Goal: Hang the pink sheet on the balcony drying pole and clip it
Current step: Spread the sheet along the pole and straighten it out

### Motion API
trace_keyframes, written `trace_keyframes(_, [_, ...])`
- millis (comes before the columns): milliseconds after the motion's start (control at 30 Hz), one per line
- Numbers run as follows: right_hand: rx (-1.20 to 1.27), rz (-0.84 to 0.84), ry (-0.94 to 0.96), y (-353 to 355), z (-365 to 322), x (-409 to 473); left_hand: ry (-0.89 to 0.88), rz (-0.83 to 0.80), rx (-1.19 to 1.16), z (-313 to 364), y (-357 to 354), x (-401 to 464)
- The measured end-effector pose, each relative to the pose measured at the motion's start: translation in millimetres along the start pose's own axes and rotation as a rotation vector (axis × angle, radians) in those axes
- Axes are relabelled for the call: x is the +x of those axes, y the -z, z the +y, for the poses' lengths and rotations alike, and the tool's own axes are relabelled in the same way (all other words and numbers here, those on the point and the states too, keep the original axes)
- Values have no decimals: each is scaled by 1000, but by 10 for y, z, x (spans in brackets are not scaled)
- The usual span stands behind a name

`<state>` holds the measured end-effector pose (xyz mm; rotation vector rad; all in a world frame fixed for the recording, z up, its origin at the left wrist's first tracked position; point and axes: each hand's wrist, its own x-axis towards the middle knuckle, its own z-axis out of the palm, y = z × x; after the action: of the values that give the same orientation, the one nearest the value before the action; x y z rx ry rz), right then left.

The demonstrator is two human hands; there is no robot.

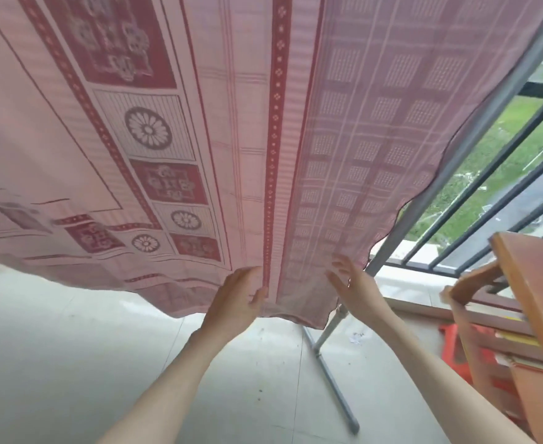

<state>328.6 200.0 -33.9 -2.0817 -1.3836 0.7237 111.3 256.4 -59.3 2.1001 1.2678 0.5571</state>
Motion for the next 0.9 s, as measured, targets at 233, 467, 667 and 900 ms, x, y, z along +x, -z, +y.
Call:
trace_keyframes(233, [103, 143, 95, 1098, 167, -152, -169, 101, 26, 1370, 94, 280])
trace_keyframes(467, [170, 155, 258, 2276, 421, 69, -164, 354, -49, 2606, -171, 602])
trace_keyframes(667, [303, 99, 461, 2880, -79, 645, -231, 681, -45, 3330, 32, 1005])
trace_keyframes(900, [734, -135, 570, 3165, -657, 1139, -383, 1002, 3, 3617, 349, 1383])
